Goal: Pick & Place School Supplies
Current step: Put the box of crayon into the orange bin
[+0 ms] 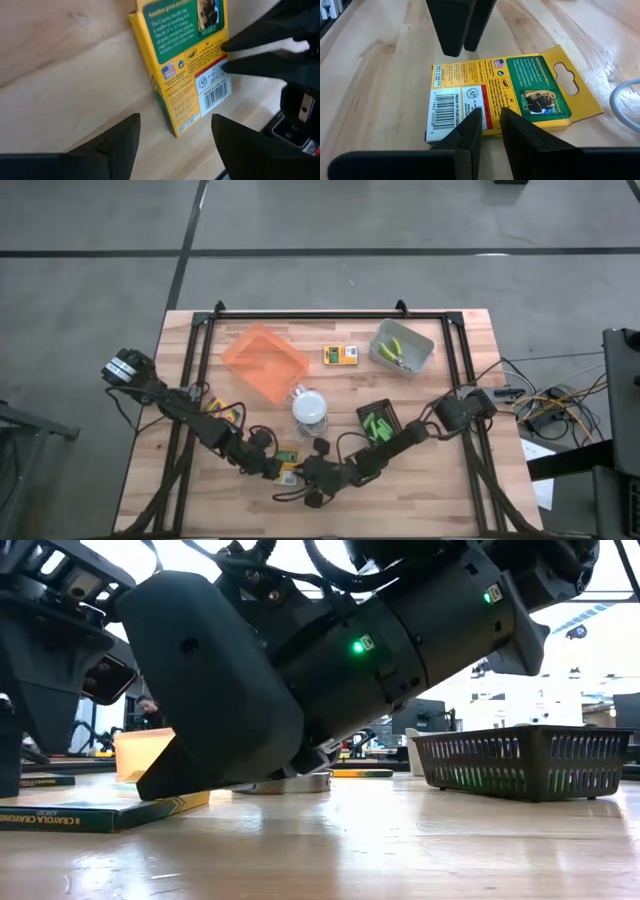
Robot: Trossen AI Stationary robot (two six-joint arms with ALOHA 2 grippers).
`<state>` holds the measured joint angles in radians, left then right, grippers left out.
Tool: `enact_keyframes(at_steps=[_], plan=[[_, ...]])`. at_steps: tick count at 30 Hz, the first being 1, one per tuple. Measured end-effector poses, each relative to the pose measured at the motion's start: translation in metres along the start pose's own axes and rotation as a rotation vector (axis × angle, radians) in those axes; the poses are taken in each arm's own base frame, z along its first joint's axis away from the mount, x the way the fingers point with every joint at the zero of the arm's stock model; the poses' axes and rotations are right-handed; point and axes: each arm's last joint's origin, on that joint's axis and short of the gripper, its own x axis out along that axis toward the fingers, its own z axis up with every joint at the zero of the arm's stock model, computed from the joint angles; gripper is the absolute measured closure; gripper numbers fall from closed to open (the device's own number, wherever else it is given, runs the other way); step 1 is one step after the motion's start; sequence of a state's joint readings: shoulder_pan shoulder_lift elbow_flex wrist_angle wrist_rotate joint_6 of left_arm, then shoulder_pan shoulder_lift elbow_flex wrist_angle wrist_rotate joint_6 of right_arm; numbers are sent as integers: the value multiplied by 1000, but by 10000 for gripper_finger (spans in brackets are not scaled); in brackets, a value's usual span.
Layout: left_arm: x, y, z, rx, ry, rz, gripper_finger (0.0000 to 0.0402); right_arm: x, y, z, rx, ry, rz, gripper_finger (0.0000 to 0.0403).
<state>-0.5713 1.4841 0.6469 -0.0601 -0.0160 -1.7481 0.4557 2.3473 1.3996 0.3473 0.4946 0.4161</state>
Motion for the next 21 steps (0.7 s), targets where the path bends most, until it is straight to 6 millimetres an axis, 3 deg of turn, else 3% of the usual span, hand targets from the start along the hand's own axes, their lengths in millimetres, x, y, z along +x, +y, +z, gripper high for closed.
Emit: enact_keyframes(at_steps=[21], plan=[[1, -3, 4, -78, -48, -71, 151, 0, -2, -4, 34, 38, -14, 335]])
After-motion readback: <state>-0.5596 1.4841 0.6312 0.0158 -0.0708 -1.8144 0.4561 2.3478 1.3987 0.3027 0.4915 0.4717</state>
